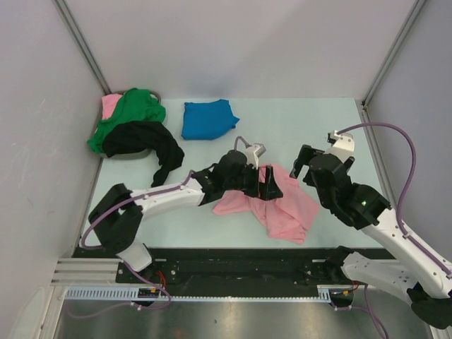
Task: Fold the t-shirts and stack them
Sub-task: Move the tshirt to the center of the board, then flatten the tshirt out
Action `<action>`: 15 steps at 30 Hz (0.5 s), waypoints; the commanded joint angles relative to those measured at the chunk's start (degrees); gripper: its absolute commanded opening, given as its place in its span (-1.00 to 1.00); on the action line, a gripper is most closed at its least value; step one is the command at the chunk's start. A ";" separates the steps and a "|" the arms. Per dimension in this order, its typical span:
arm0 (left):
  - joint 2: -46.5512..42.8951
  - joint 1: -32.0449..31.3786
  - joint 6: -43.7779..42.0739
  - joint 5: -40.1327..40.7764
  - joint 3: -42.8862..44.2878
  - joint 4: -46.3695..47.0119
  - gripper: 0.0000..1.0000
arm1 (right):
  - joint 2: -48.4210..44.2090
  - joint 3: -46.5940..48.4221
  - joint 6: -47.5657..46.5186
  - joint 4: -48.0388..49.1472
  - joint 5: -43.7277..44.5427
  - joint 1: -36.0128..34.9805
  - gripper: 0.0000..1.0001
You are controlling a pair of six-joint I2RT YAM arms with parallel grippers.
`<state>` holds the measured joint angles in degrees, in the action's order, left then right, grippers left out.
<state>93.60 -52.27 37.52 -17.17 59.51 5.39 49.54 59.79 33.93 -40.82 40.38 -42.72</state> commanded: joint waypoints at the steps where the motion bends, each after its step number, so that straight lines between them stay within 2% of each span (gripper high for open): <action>1: -11.57 0.42 -4.20 6.08 3.95 -4.93 1.00 | 1.43 1.91 -0.27 -2.60 2.95 0.36 0.99; 4: -18.51 0.59 -4.82 13.81 3.25 -12.84 1.00 | 3.53 1.91 -1.32 -3.48 1.55 0.27 0.99; 5: -20.54 0.68 -5.17 19.66 2.81 -16.86 0.99 | 4.33 1.91 -2.28 -2.61 -1.68 0.18 0.99; 8: -25.64 2.52 -3.78 26.73 3.16 -26.61 1.00 | 8.81 1.91 -3.79 -1.46 -5.57 -0.87 1.00; 11: -28.20 8.92 -2.10 26.84 2.81 -34.80 0.99 | 11.97 1.91 -1.77 -1.11 -4.79 -3.06 0.99; 15: -28.48 18.49 -1.13 34.20 0.44 -42.99 0.99 | 13.83 1.73 -1.59 0.74 -4.87 -5.44 0.99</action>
<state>64.69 -41.15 34.65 7.27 61.69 -23.18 62.78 60.01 31.92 -42.57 35.68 -45.93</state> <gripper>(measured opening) 0.996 0.995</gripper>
